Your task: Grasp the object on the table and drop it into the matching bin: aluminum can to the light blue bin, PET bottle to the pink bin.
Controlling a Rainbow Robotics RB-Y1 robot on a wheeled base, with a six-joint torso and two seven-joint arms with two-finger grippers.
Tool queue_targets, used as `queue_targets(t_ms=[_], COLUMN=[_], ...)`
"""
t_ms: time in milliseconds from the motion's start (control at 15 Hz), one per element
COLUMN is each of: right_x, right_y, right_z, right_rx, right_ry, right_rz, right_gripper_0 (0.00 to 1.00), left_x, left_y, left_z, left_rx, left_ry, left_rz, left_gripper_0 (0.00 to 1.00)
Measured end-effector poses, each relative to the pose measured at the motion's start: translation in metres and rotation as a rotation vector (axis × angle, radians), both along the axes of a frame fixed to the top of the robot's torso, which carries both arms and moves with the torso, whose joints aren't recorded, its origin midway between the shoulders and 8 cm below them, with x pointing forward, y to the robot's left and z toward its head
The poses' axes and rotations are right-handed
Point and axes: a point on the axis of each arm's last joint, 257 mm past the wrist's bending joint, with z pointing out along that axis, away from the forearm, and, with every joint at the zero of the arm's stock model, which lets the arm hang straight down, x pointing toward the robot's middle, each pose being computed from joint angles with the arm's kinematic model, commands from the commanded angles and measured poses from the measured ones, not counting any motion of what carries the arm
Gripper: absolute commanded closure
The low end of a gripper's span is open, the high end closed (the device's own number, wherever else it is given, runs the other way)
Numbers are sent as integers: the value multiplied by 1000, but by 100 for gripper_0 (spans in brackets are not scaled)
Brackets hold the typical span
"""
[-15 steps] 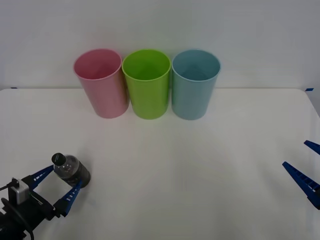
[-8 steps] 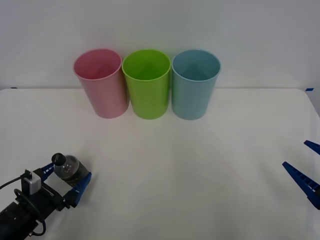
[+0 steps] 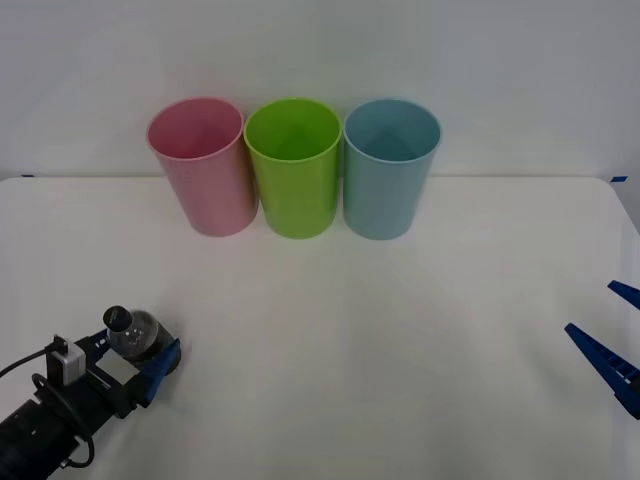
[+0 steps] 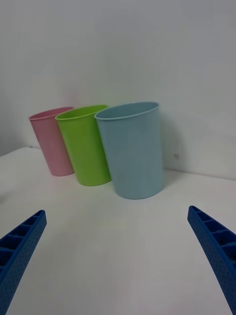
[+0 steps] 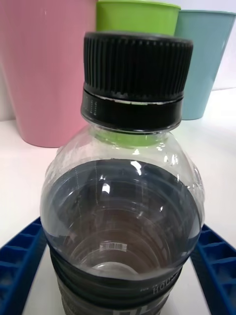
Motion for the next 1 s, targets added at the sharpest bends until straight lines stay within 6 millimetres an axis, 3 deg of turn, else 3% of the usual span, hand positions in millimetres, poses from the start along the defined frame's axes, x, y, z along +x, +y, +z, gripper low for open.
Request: queue_targets(t_ms=[600,800,1000], right_x=[0,0,0], right_y=[0,0,0], right_z=[0,0,0], right_rx=[0,0,0], right_ry=[0,0,0], right_rz=[0,0,0], right_gripper_0=[0,0,0], left_x=[-5,-17,-31], left_y=[3,13,38], left_z=[-1,5,23], left_rx=[-12,-40,-74], left_ry=[4,-4,-25], left_rz=[3,8,63], left_gripper_0=[100,100,100])
